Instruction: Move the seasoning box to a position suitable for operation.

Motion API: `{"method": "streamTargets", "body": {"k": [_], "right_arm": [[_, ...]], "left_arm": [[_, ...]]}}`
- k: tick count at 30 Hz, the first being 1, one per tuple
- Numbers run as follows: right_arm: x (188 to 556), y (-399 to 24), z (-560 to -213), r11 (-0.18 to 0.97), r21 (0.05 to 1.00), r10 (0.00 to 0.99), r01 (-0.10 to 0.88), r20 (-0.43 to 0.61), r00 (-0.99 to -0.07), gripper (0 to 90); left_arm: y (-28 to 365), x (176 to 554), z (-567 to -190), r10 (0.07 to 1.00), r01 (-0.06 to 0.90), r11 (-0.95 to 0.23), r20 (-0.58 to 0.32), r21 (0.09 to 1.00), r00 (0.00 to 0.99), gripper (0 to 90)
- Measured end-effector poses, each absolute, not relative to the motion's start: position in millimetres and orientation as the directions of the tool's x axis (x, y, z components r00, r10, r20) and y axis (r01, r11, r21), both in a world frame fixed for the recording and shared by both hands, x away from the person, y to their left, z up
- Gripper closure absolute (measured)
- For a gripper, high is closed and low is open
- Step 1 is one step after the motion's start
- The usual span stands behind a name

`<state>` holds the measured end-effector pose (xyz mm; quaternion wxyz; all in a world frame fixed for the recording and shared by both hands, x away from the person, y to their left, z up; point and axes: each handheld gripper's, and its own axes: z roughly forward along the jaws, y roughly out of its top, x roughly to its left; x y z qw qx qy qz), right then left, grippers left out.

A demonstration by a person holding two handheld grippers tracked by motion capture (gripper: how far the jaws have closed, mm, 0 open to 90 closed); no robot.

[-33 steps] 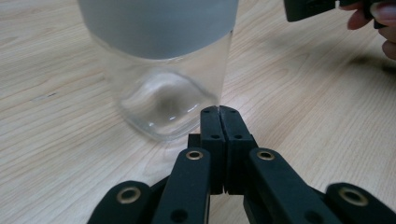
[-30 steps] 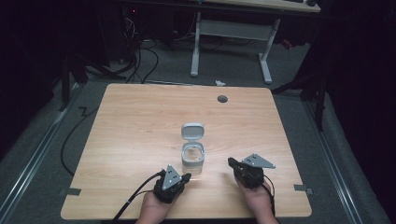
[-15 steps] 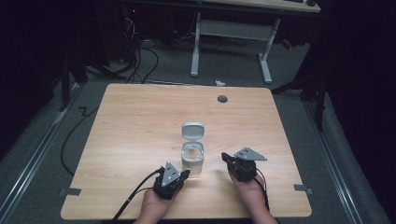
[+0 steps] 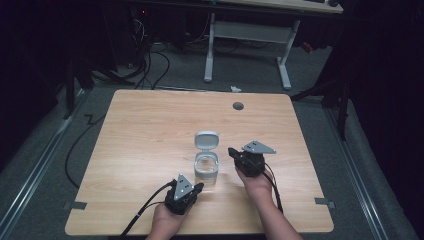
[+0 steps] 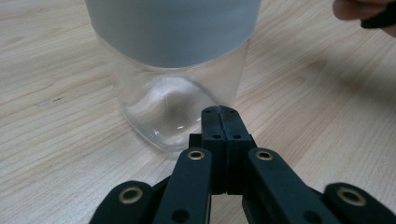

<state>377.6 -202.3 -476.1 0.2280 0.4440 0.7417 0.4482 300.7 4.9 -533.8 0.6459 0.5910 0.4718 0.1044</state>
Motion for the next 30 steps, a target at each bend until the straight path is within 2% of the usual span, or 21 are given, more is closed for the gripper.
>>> {"method": "streamTargets", "body": {"k": [14,30], "right_arm": [[410,-178,-454,0.204,0.889,0.853,0.411,0.045,-0.521,90.0],[408,-167,-437,0.221,0.9,0.831,0.375,0.027,-0.555,90.0]], "left_arm": [[5,307,-534,0.696,0.452,0.286,-0.508,0.845,0.508,90.0],[6,308,-534,0.684,0.462,0.296,-0.523,0.836,0.508,90.0]]}}
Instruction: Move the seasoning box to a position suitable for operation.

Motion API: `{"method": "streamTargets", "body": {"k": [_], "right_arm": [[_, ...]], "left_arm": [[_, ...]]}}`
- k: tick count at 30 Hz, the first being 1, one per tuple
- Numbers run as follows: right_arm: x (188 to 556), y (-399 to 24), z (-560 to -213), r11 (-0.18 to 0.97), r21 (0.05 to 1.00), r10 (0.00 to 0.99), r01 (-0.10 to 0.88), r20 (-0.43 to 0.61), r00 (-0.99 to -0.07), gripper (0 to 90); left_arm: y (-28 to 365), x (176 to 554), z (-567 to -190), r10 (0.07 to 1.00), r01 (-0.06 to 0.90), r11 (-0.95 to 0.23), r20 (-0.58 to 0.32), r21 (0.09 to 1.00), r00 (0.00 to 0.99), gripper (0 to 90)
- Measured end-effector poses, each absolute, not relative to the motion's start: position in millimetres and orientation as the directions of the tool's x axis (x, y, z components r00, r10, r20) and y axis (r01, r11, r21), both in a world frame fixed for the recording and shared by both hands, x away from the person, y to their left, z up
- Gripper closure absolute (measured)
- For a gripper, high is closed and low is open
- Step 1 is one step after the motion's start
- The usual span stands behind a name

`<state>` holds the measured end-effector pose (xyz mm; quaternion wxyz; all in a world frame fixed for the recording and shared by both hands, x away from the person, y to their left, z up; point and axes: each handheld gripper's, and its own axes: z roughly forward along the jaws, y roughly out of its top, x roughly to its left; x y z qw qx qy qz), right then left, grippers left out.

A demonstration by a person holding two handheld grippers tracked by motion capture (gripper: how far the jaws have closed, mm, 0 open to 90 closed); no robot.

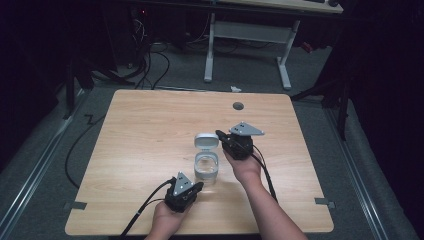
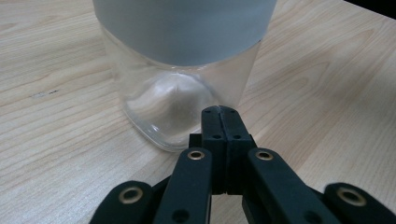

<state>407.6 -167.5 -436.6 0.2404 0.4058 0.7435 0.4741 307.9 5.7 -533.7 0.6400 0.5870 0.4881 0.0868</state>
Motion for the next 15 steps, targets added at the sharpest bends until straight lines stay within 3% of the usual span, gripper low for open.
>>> {"method": "streamTargets", "body": {"k": [15], "right_arm": [[380,-165,-433,0.241,0.907,0.797,0.346,0.019,-0.604,90.0]], "left_arm": [[7,308,-533,0.675,0.469,0.305,-0.536,0.829,0.507,90.0]]}}
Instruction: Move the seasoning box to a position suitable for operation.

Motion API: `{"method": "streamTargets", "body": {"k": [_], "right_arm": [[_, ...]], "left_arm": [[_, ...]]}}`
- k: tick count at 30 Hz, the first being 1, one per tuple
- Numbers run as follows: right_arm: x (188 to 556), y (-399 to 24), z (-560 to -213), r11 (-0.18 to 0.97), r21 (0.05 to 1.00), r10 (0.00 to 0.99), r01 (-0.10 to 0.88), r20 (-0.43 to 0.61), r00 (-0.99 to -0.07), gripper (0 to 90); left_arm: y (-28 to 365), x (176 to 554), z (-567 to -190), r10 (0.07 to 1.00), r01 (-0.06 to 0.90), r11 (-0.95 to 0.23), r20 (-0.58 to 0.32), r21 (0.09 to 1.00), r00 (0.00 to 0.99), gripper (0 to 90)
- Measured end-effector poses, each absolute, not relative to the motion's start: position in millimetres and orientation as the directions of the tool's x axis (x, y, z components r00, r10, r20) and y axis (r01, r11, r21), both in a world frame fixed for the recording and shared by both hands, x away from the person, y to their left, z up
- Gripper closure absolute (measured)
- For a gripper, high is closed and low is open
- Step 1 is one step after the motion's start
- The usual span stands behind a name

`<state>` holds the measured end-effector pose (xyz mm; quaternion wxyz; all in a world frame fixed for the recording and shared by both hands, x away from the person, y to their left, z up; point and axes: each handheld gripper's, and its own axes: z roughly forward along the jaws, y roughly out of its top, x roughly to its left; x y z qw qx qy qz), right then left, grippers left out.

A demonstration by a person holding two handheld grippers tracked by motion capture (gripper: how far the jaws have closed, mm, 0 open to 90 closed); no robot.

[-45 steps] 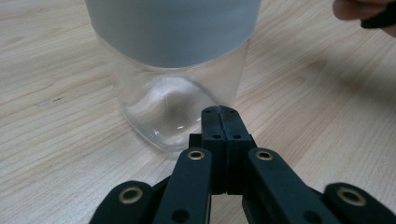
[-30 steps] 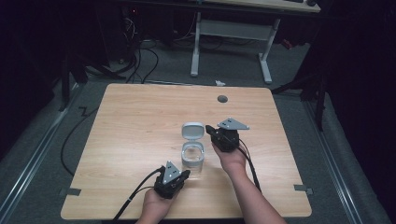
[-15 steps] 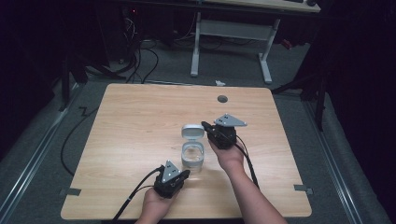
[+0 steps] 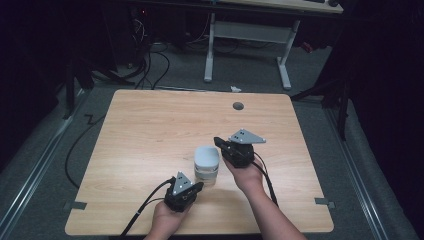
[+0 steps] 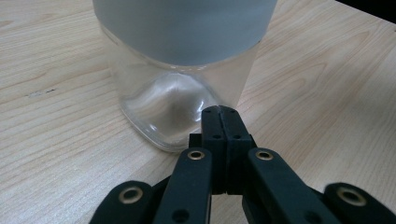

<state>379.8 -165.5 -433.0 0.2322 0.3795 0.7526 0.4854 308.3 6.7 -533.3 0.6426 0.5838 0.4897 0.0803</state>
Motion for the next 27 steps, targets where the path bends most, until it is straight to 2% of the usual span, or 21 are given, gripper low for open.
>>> {"method": "streamTargets", "body": {"k": [8,15,19,20,21,23,24,25,26,27], "right_arm": [[361,-164,-442,0.242,0.911,0.784,0.335,0.02,-0.62,89.9],[351,-176,-448,0.223,0.914,0.794,0.339,0.031,-0.607,86.9],[348,-199,-457,0.221,0.905,0.833,0.364,0.019,-0.553,76.6],[348,-199,-457,0.221,0.905,0.833,0.364,0.019,-0.553,76.6],[349,-212,-465,0.215,0.895,0.852,0.391,0.024,-0.524,71.6],[349,-218,-468,0.21,0.893,0.858,0.397,0.026,-0.513,69.6],[350,-236,-478,0.195,0.889,0.883,0.415,0.025,-0.468,62.8],[350,-236,-478,0.195,0.889,0.883,0.415,0.025,-0.468,62.8],[350,-253,-488,0.171,0.885,0.905,0.432,0.031,-0.423,56.2],[349,-262,-493,0.16,0.881,0.917,0.445,0.035,-0.398,53.5]], "left_arm": [[8,307,-532,0.664,0.466,0.315,-0.543,0.827,0.514,90.0],[10,305,-533,0.645,0.493,0.297,-0.553,0.817,0.527,85.7],[18,301,-526,0.636,0.513,0.278,-0.556,0.812,0.535,75.2],[18,301,-526,0.636,0.513,0.278,-0.556,0.812,0.535,72.1],[30,298,-521,0.637,0.495,0.28,-0.545,0.823,0.545,68.4],[39,298,-518,0.642,0.482,0.281,-0.536,0.829,0.547,63.0],[55,299,-515,0.655,0.467,0.276,-0.52,0.84,0.548,59.8],[55,299,-515,0.655,0.467,0.276,-0.52,0.84,0.548,57.9],[79,304,-516,0.691,0.456,0.259,-0.493,0.851,0.529,55.0],[86,306,-518,0.712,0.449,0.254,-0.479,0.857,0.513,53.4]]}}
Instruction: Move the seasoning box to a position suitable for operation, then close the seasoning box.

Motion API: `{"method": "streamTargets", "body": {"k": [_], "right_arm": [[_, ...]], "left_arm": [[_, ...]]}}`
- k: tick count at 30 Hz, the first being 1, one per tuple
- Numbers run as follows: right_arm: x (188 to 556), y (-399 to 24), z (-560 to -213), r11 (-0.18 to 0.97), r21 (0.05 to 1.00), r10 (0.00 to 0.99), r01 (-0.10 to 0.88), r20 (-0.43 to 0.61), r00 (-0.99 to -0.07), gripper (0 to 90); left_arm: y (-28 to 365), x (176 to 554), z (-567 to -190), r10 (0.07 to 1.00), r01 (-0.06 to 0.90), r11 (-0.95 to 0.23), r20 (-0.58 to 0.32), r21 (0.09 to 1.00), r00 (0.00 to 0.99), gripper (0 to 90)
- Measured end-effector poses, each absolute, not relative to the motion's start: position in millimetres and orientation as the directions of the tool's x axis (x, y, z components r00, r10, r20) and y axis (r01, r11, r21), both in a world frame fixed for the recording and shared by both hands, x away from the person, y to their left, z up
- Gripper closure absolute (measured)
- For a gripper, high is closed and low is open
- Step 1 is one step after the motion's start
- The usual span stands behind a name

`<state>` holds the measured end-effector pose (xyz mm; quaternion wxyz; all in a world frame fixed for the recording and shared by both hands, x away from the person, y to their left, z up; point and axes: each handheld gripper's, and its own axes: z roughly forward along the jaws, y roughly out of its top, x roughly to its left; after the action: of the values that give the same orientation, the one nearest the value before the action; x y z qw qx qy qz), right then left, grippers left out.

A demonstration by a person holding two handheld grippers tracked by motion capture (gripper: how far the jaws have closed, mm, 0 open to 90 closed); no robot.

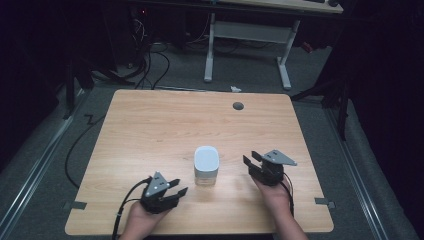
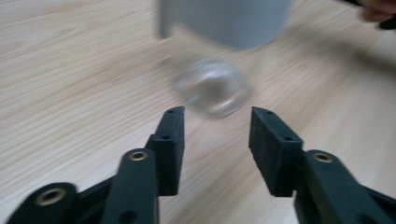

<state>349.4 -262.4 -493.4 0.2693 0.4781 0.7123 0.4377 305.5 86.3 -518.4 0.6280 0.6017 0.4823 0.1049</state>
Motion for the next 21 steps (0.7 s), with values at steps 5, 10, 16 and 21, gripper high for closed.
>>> {"method": "streamTargets", "body": {"k": [5,10,16,21], "right_arm": [[338,-301,-516,0.152,0.863,0.951,0.482,0.006,-0.309,46.9],[323,-328,-526,0.127,0.852,0.96,0.508,0.024,-0.28,41.2],[288,-338,-522,0.094,0.88,0.967,0.465,0.03,-0.254,41.6],[288,-331,-520,0.137,0.883,0.96,0.449,-0.007,-0.279,41.6]], "left_arm": [[134,318,-533,0.778,0.424,0.345,-0.507,0.838,0.37,51.8],[157,325,-531,0.809,0.365,0.366,-0.486,0.856,0.33,49.3],[181,326,-532,0.84,0.336,0.385,-0.477,0.86,0.257,49.5],[174,320,-534,0.864,0.329,0.33,-0.423,0.885,0.272,49.5]]}}
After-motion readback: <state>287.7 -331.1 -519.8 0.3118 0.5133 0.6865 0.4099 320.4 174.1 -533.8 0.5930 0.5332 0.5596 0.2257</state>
